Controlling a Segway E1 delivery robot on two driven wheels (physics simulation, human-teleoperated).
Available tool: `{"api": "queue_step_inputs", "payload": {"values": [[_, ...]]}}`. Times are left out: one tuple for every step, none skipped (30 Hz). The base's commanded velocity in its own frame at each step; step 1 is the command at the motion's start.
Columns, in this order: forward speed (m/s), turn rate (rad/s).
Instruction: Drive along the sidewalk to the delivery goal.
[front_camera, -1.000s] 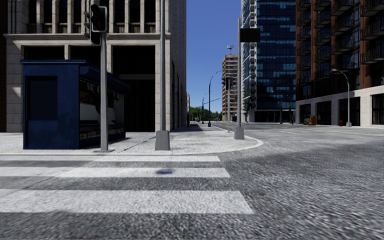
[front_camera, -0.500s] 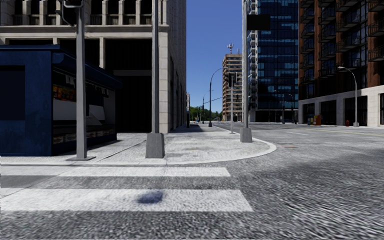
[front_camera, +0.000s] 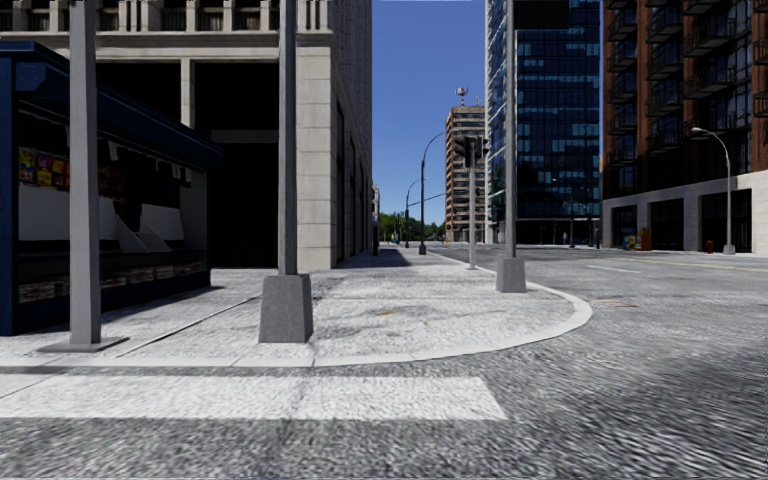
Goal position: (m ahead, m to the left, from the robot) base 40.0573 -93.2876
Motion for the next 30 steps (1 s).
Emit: {"api": "queue_step_inputs", "payload": {"values": [[2.00,0.00],[2.00,0.00],[2.00,0.00],[2.00,0.00],[2.00,0.00],[2.00,0.00],[2.00,0.00],[2.00,0.00],[2.00,0.00],[2.00,0.00],[2.00,0.00],[2.00,0.00],[2.00,0.00],[2.00,0.00],[2.00,0.00],[2.00,0.00],[2.00,0.00],[2.00,0.00],[2.00,0.00],[2.00,0.00],[2.00,0.00],[2.00,0.00],[2.00,0.00],[1.84,0.00],[1.59,0.00],[1.51,0.00],[1.51,0.00],[1.43,0.00],[1.35,0.00],[1.28,0.00]]}}
